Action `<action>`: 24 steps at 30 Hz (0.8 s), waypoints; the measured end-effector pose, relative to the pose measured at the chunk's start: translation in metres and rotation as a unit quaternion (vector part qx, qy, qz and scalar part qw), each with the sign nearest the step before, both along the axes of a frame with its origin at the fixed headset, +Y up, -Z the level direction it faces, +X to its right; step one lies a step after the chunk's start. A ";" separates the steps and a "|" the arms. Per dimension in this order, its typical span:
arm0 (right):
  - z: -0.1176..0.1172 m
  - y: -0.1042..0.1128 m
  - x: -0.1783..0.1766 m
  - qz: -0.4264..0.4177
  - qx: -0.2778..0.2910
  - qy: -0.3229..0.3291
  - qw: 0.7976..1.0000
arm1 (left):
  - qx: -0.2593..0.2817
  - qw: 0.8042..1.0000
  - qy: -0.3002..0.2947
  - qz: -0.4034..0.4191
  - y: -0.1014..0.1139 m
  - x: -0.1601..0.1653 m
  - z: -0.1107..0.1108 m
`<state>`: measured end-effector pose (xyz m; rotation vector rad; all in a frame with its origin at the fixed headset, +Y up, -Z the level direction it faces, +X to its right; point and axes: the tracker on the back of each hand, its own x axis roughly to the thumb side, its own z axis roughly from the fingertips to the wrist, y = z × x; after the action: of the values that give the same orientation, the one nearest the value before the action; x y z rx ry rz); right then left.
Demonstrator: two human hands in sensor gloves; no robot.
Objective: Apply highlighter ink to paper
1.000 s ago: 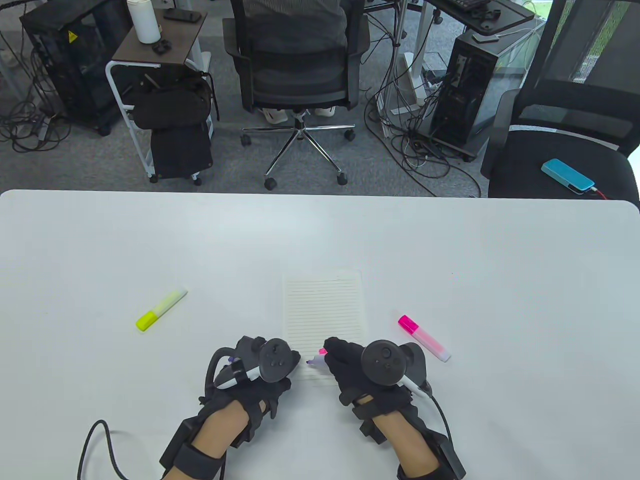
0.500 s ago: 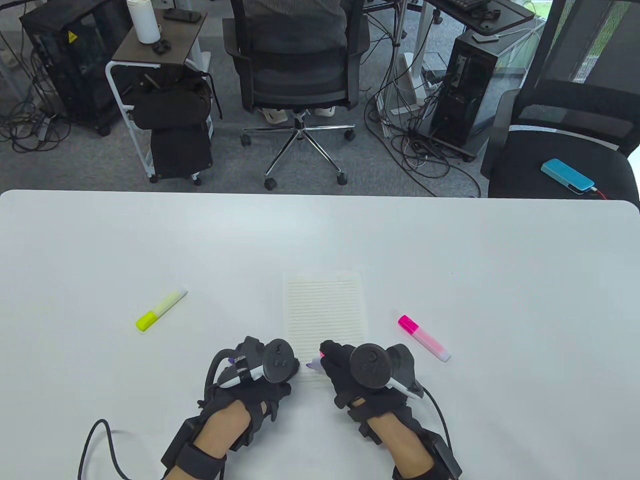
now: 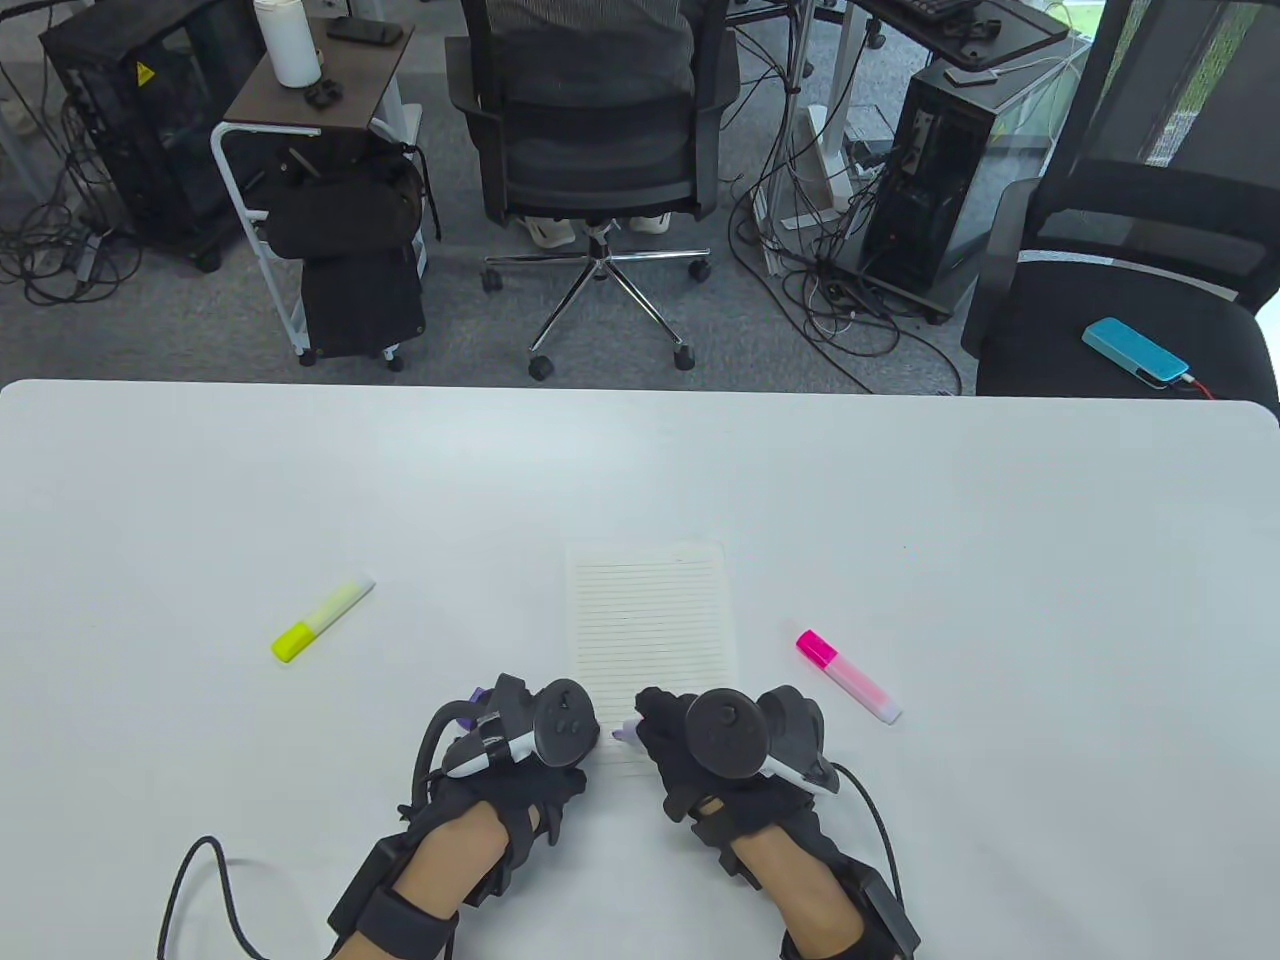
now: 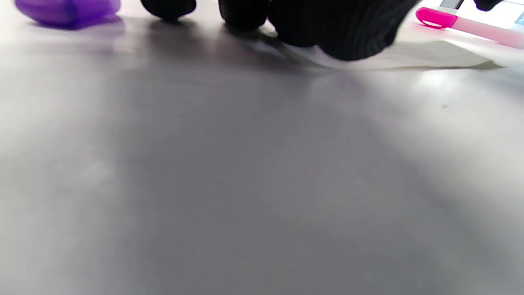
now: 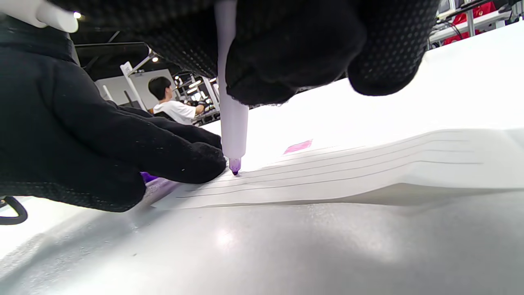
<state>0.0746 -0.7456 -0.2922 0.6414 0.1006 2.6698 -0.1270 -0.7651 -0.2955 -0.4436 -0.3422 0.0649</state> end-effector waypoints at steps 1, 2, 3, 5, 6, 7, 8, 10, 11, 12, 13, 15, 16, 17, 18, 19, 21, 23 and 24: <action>0.000 0.001 0.000 0.001 -0.001 0.001 1.000 | -0.001 1.000 0.001 0.001 0.000 0.000 0.000; 0.001 0.002 0.000 0.002 -0.006 0.003 1.000 | -0.002 1.000 0.001 0.002 0.000 0.000 0.000; 0.001 0.002 0.000 0.002 -0.008 0.004 1.000 | -0.003 1.000 0.001 0.002 0.000 0.000 0.000; 0.001 0.003 -0.001 0.002 -0.014 0.005 1.000 | -0.004 1.000 0.001 0.003 0.000 0.000 0.000; 0.001 0.002 -0.001 0.003 -0.014 0.004 1.000 | -0.005 1.000 0.002 0.004 0.000 0.000 0.000; 0.001 0.002 -0.001 0.002 -0.013 0.004 1.000 | -0.005 1.000 0.002 0.004 -0.001 0.000 0.000; 0.001 0.002 0.000 0.001 -0.012 0.004 1.000 | -0.006 1.000 0.002 0.004 -0.001 0.000 0.000; 0.002 0.001 0.000 -0.008 -0.005 0.004 1.000 | -0.007 1.000 0.002 0.005 -0.001 0.000 -0.001; 0.002 0.000 0.001 -0.015 -0.001 0.000 1.000 | -0.008 1.000 0.002 0.005 -0.001 0.000 0.000; 0.002 0.000 0.001 -0.015 0.001 -0.003 1.000 | -0.009 1.000 0.002 0.005 -0.001 0.000 -0.001; 0.002 0.000 0.000 -0.009 0.009 -0.010 1.000 | -0.009 1.000 0.002 0.005 -0.001 0.000 -0.001; 0.002 0.000 0.000 -0.006 0.013 -0.013 1.000 | -0.011 1.000 0.002 0.006 -0.001 0.000 -0.001; 0.002 0.000 -0.001 -0.007 0.013 -0.015 1.000 | -0.011 1.000 0.002 0.006 -0.001 -0.001 -0.001; 0.002 0.000 -0.001 -0.007 0.014 -0.017 1.000 | -0.012 1.000 0.002 0.006 -0.001 -0.001 -0.001; 0.003 -0.001 -0.002 -0.007 0.017 -0.018 1.000 | -0.012 1.000 0.002 0.006 -0.001 -0.001 -0.001; 0.002 -0.002 -0.003 -0.005 0.014 -0.018 1.000 | -0.013 1.000 0.002 0.005 -0.001 -0.001 -0.001; 0.002 -0.003 -0.003 0.000 0.012 -0.021 1.000 | -0.013 1.000 0.001 0.005 -0.001 -0.001 -0.001; 0.002 -0.001 -0.003 0.007 0.011 -0.026 1.000 | -0.014 1.000 0.002 0.005 -0.001 -0.001 -0.001; 0.002 0.000 -0.003 0.009 0.013 -0.029 0.999 | -0.014 1.000 0.002 0.005 -0.002 -0.001 -0.001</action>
<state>0.0721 -0.7459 -0.2906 0.5743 0.0574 2.7091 -0.1279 -0.7666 -0.2965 -0.4703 -0.3409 0.0811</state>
